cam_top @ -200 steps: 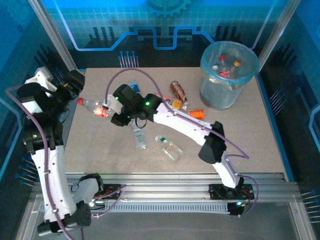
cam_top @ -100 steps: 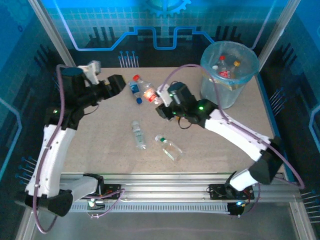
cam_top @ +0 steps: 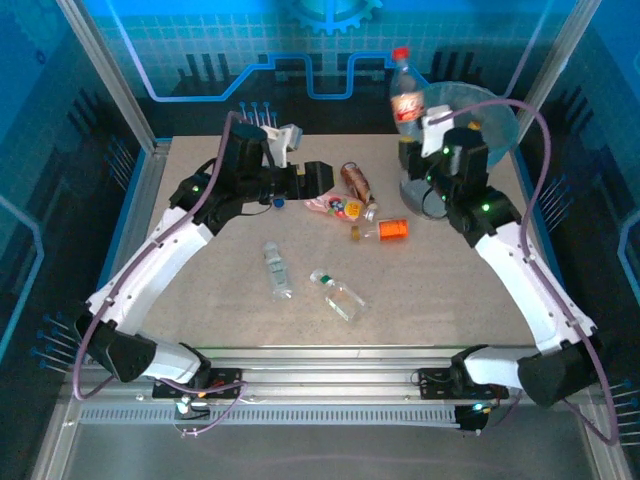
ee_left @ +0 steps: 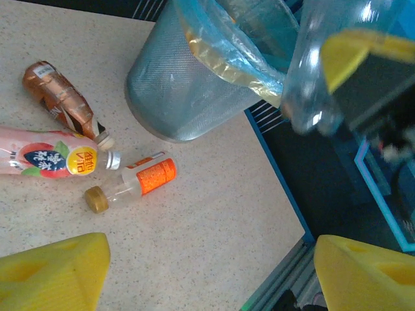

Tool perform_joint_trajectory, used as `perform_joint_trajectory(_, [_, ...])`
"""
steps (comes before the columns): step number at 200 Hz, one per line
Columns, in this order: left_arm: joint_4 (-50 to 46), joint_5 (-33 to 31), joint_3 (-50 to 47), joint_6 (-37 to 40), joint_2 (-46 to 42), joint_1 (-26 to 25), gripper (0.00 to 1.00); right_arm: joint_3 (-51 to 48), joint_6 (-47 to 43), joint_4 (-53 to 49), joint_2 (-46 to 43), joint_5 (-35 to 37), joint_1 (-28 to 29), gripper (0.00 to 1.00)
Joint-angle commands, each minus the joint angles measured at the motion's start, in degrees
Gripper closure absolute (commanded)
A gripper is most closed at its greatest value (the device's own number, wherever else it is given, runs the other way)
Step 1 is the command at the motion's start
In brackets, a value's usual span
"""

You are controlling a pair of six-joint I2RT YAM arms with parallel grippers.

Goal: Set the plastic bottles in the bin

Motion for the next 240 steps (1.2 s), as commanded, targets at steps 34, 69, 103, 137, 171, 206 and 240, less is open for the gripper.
perform_joint_trajectory(34, [1.95, -1.59, -1.44, 3.61, 0.05, -0.36, 0.15, 7.61, 2.67, 11.53, 11.14, 4.61, -10.32, 0.61])
perform_joint_trajectory(69, [1.98, -1.63, -1.53, 4.57, 0.81, -0.34, 0.14, 6.78, 4.37, 13.45, 15.20, 6.35, -13.17, 0.59])
perform_joint_trajectory(103, [2.22, -1.38, -1.75, 4.50, 1.74, -0.36, 0.14, 4.77, 5.49, 13.08, 15.80, 5.97, -13.83, 0.47])
perform_joint_trajectory(137, [3.07, -1.16, -2.23, 3.97, 1.89, -0.36, 0.13, 2.85, 5.83, 12.45, 13.99, 5.26, -13.81, 0.27])
perform_joint_trajectory(171, [3.44, -1.29, -2.92, 3.78, 1.58, -0.32, 0.13, 3.03, 5.24, 10.86, 13.08, 4.43, -13.95, 0.22])
perform_joint_trajectory(206, [3.37, -1.37, -3.51, 3.84, 1.15, -0.36, 0.13, 3.72, 5.94, 9.72, 12.88, 3.45, -14.09, 0.22])
perform_joint_trajectory(240, [3.10, -1.79, -3.95, 4.36, 0.52, -0.32, 0.13, 4.67, 6.97, 8.36, 13.06, 1.93, -14.06, 0.22])
